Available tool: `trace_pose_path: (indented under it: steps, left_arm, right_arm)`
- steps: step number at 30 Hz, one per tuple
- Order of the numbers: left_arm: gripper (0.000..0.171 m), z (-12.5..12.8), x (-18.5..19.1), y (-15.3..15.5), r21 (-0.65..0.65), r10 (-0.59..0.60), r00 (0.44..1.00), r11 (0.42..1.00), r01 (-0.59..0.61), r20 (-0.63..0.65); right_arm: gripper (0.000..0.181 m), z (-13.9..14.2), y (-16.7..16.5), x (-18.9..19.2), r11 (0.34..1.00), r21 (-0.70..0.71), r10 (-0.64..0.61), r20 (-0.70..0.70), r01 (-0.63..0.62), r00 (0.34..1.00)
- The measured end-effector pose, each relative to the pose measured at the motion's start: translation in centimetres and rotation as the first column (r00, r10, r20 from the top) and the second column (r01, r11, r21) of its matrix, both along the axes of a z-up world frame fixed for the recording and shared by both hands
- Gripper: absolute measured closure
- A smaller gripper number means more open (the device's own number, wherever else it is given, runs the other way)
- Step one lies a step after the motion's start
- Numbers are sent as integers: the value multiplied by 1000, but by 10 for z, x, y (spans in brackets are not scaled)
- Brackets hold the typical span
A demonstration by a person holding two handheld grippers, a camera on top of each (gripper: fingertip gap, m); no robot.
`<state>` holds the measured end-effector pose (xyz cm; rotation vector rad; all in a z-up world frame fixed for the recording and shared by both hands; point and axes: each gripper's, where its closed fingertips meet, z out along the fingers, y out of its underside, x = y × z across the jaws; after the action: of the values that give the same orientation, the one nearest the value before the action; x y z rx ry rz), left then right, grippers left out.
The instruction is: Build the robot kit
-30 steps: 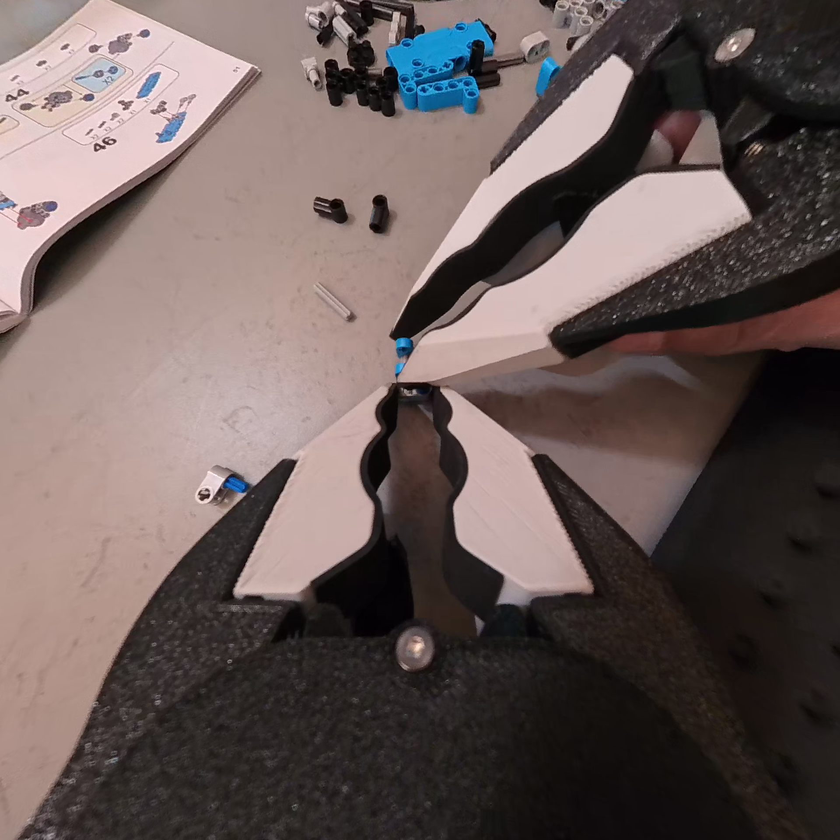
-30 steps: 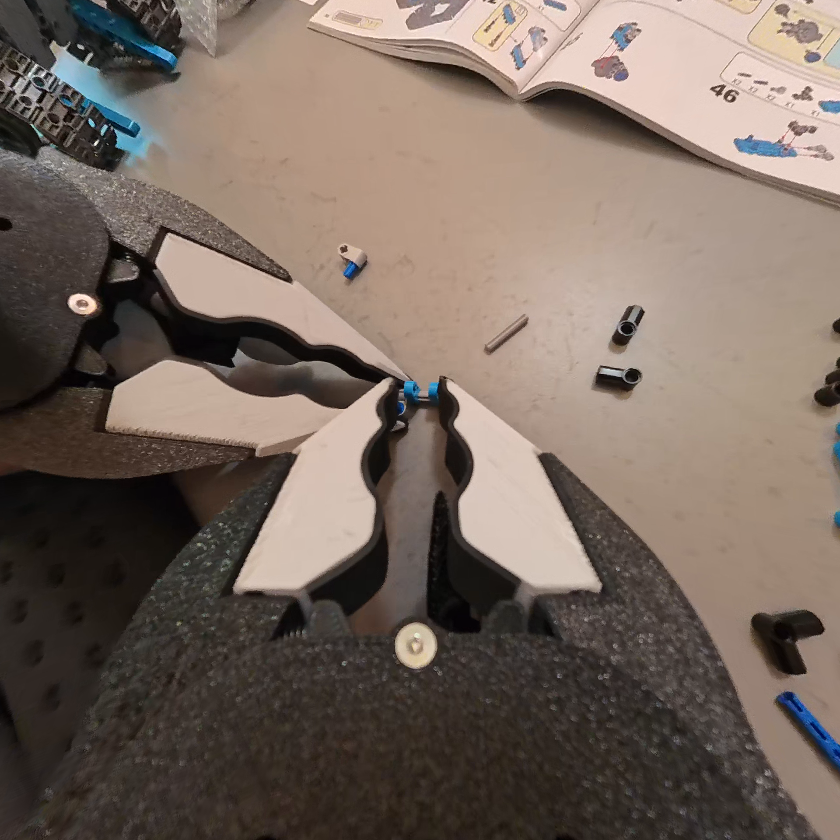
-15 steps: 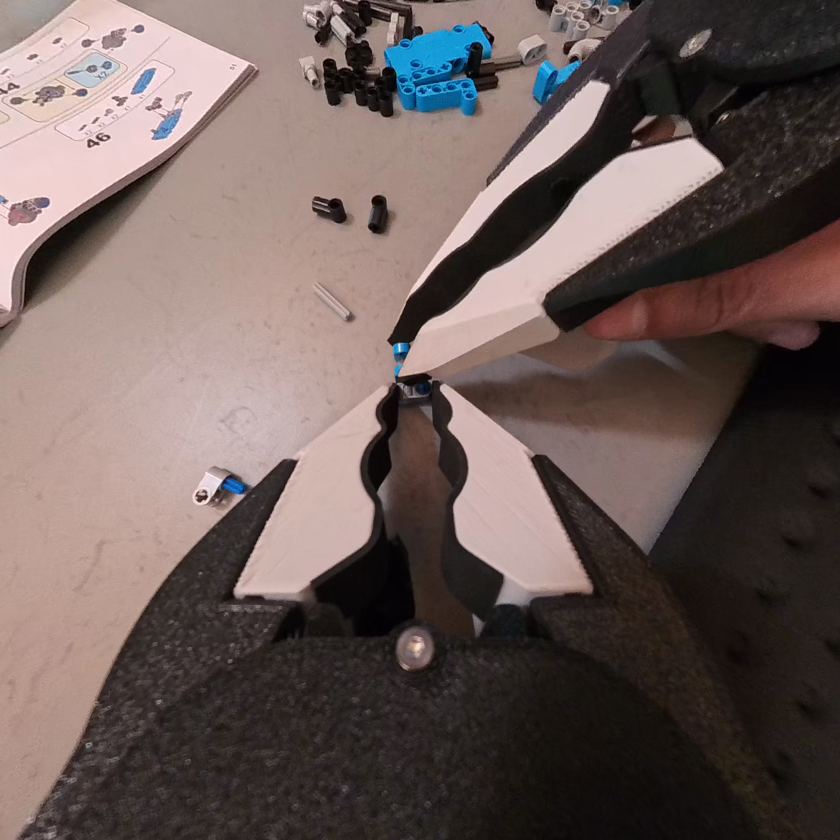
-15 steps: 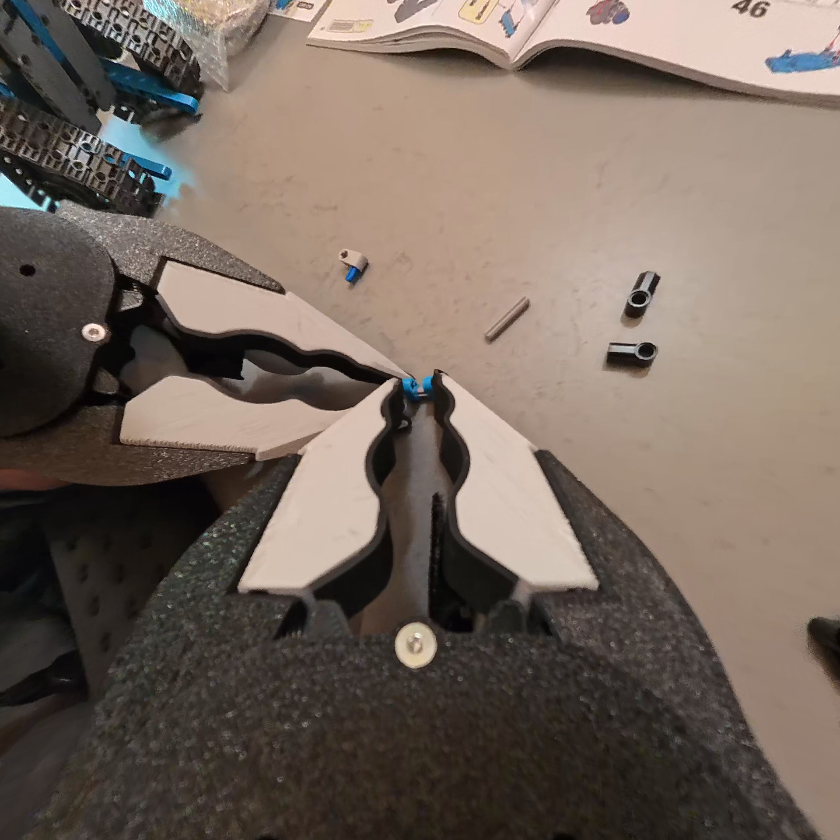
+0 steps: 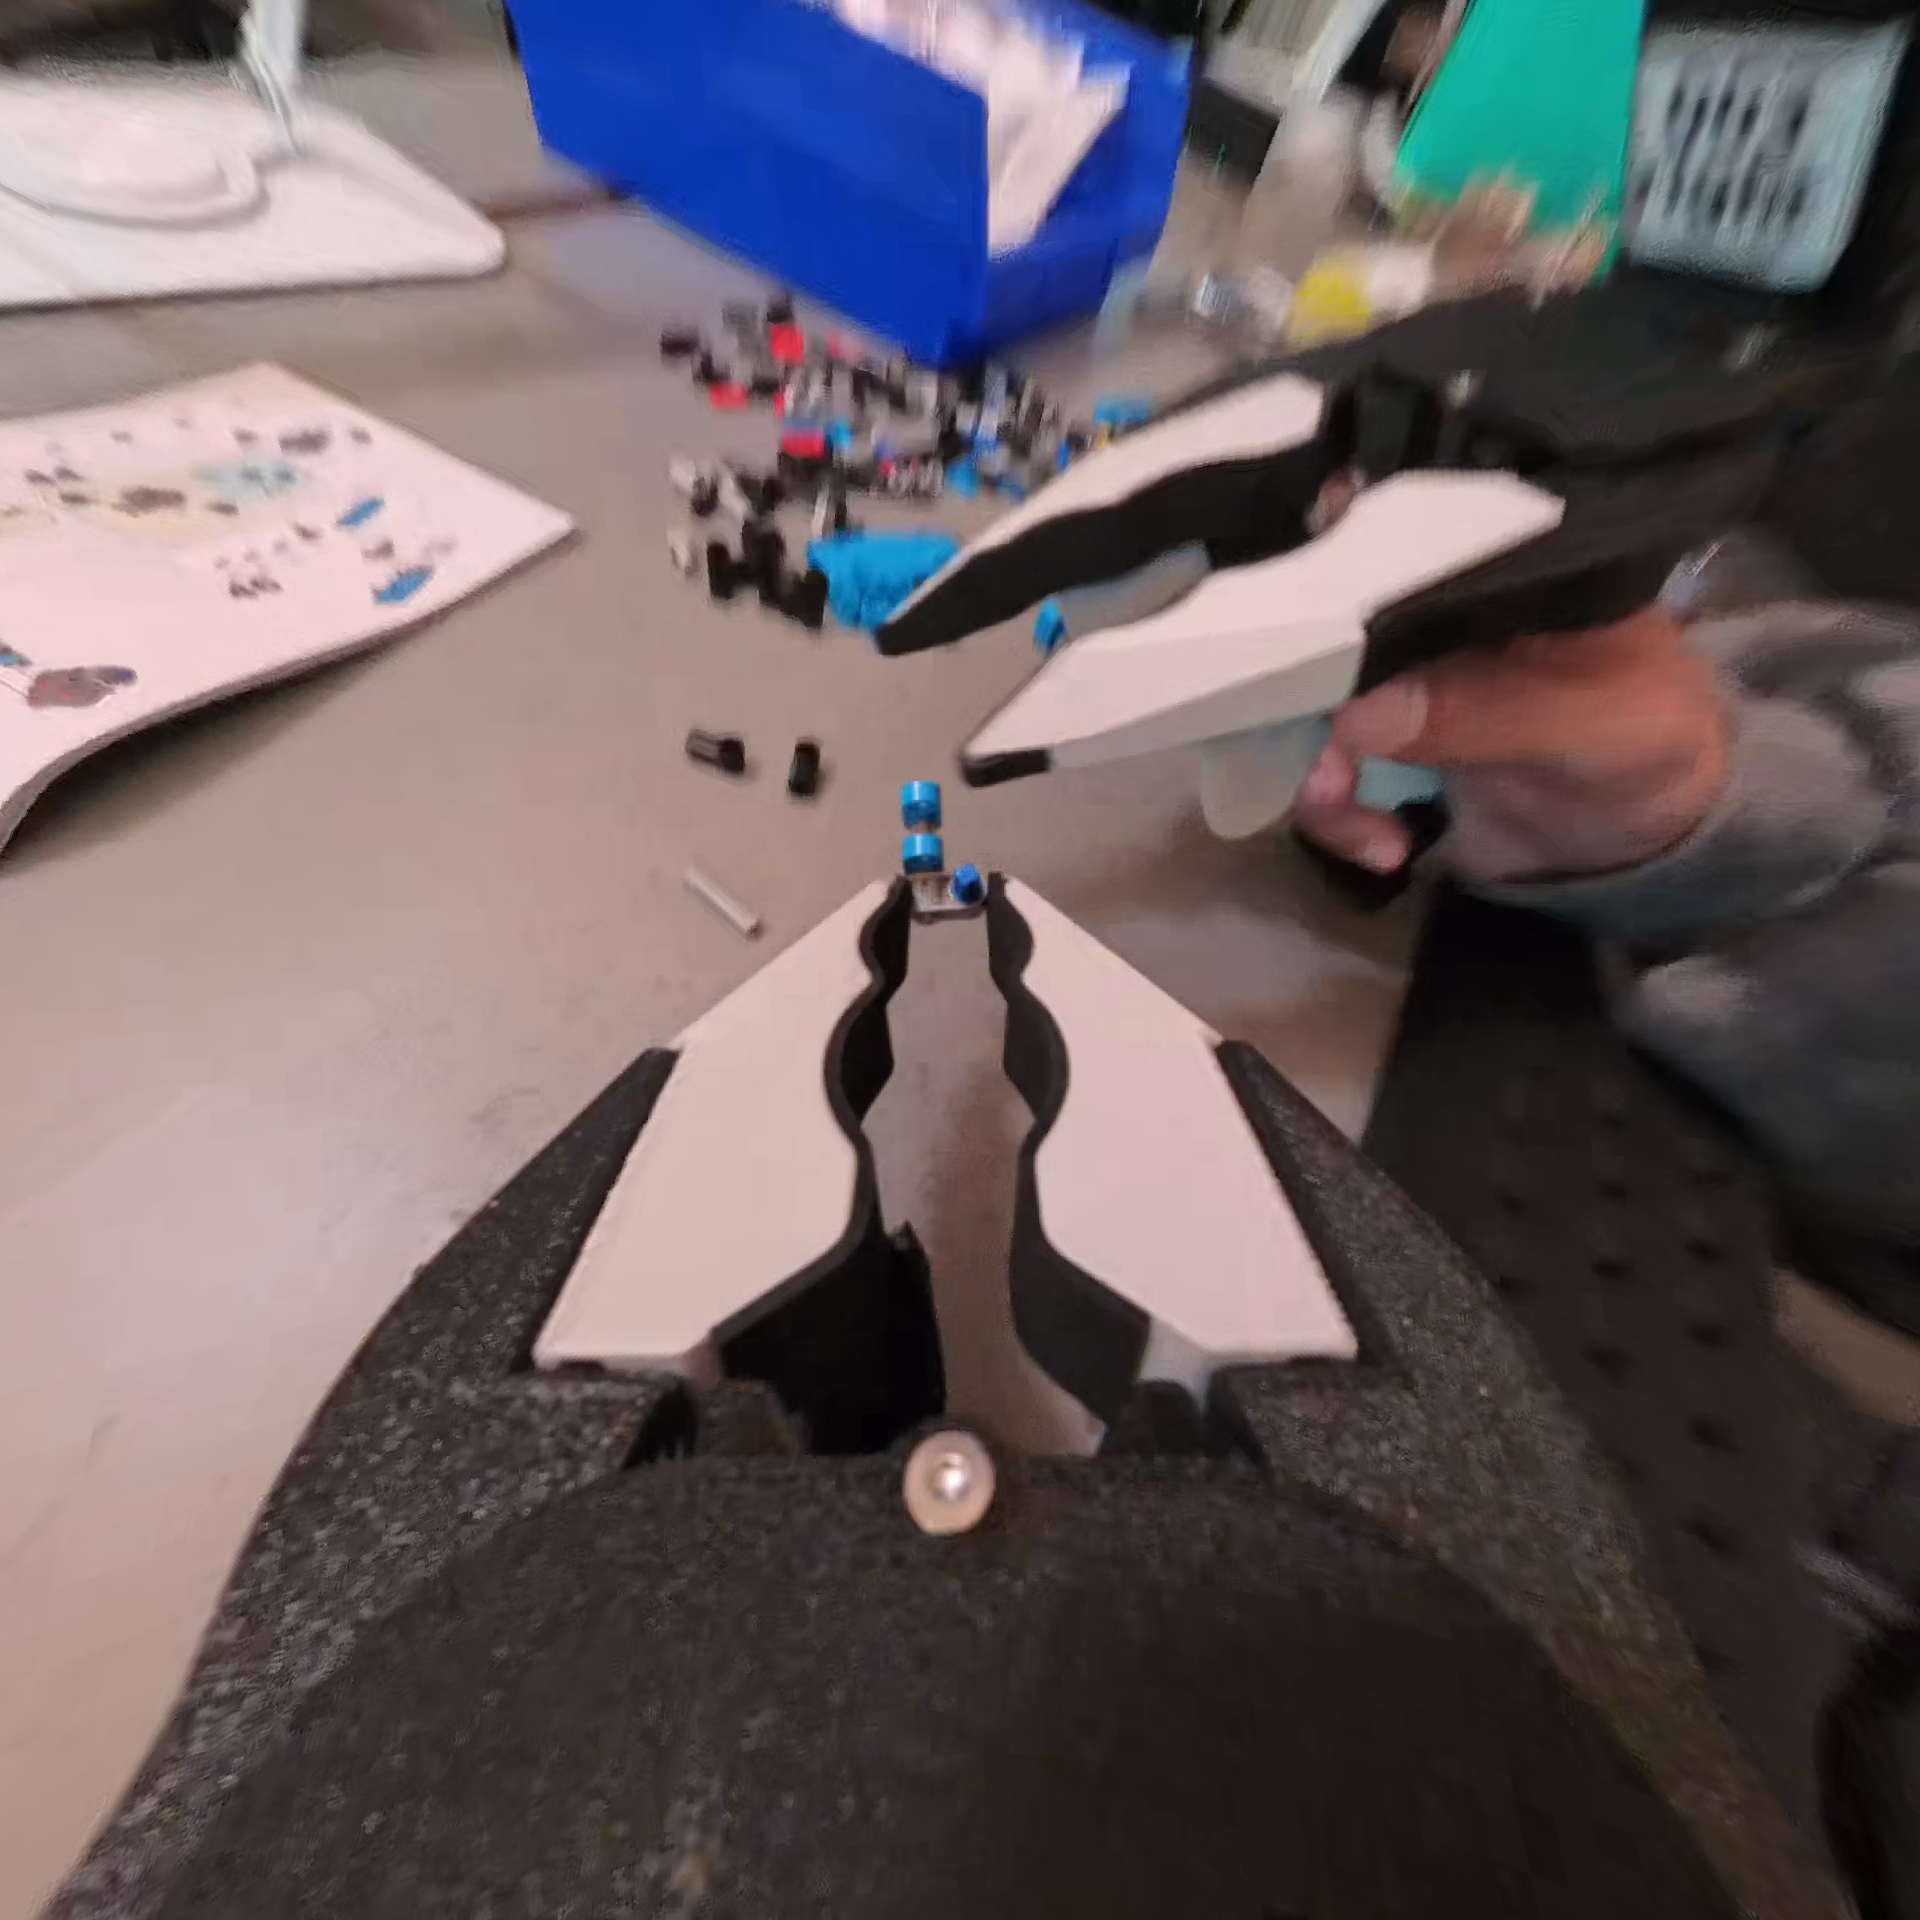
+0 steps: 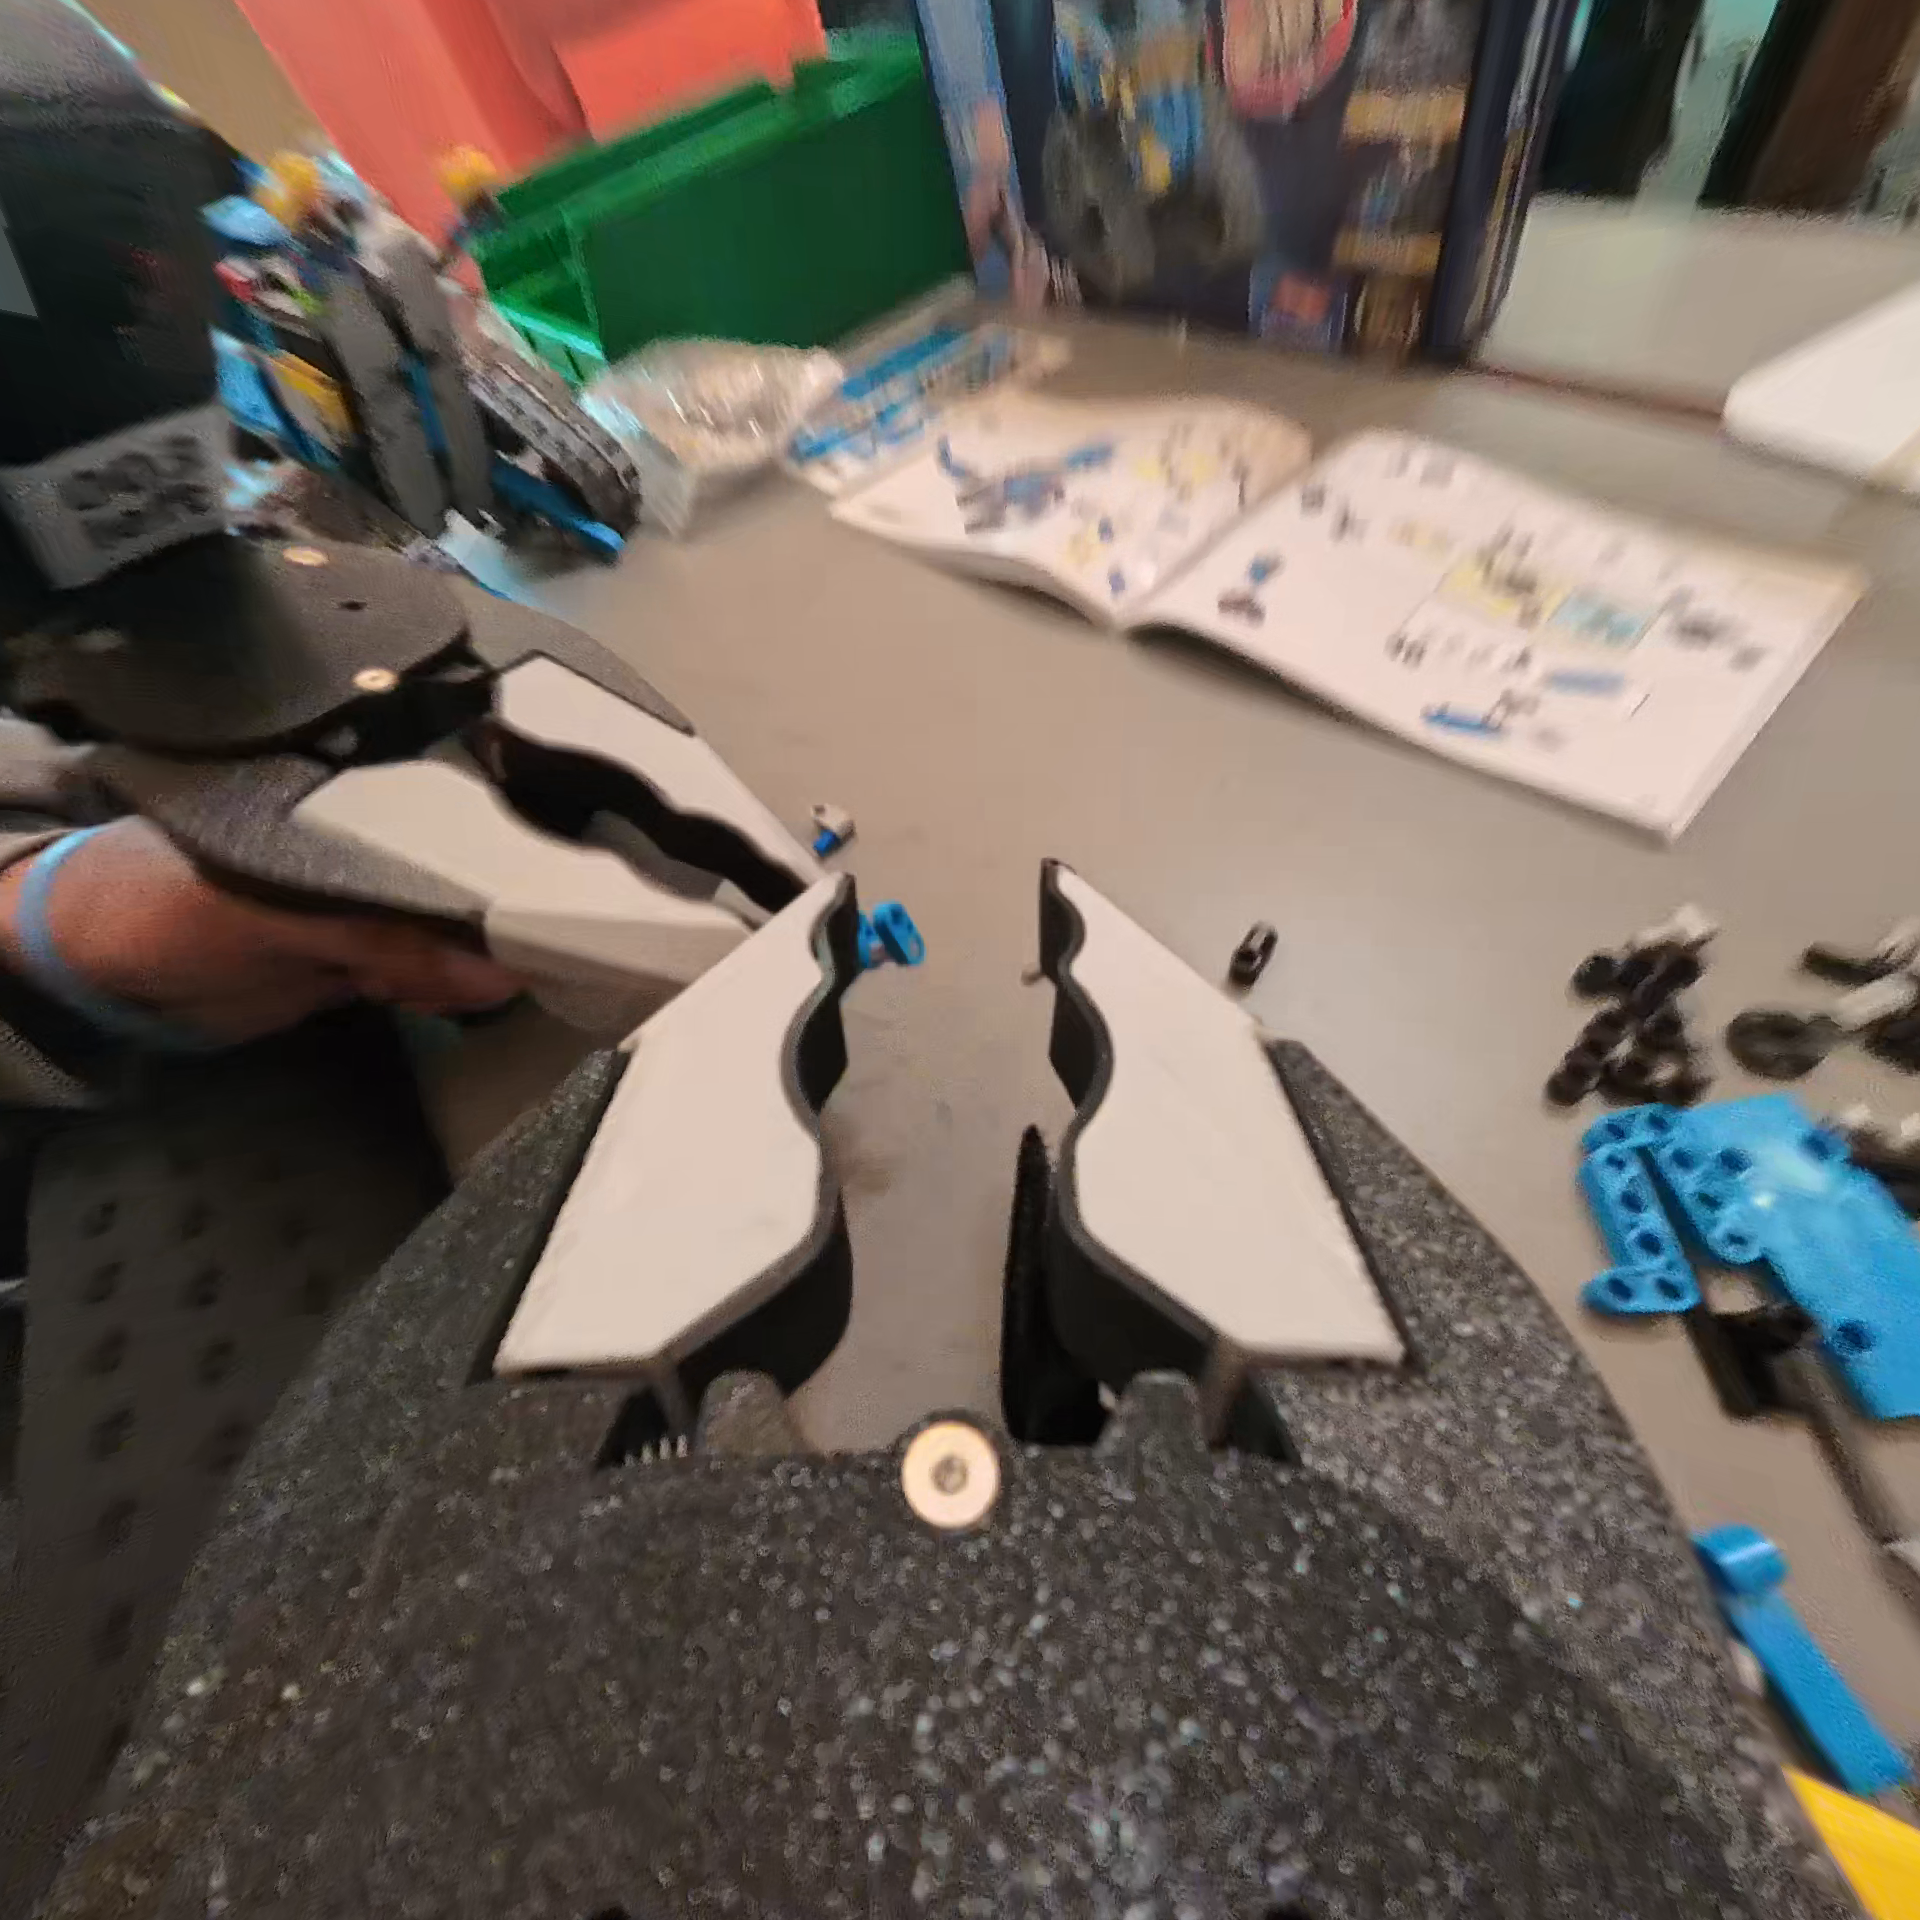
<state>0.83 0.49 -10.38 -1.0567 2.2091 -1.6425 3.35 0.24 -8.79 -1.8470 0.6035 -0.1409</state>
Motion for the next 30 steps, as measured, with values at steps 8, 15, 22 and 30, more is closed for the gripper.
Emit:
trace_pose_path:
  steps: [8,15,22,30]
  left_arm:
    - [158,43,-7,-3,-436,-118,991,896,78,-66]
    - [158,40,-12,-12,-429,-162,984,896,115,-75]
    - [157,35,-11,-14,-446,-182,976,888,112,-118]
    - [144,40,-10,-11,-467,-204,974,874,134,-102]
  right_arm:
    - [132,13,9,-21,988,-154,73,324,-24,943]
    - [152,11,9,-21,970,-238,61,430,47,901]
    - [157,4,5,-18,941,-329,96,474,75,875]
    - [157,3,5,-21,900,-419,171,592,120,788]
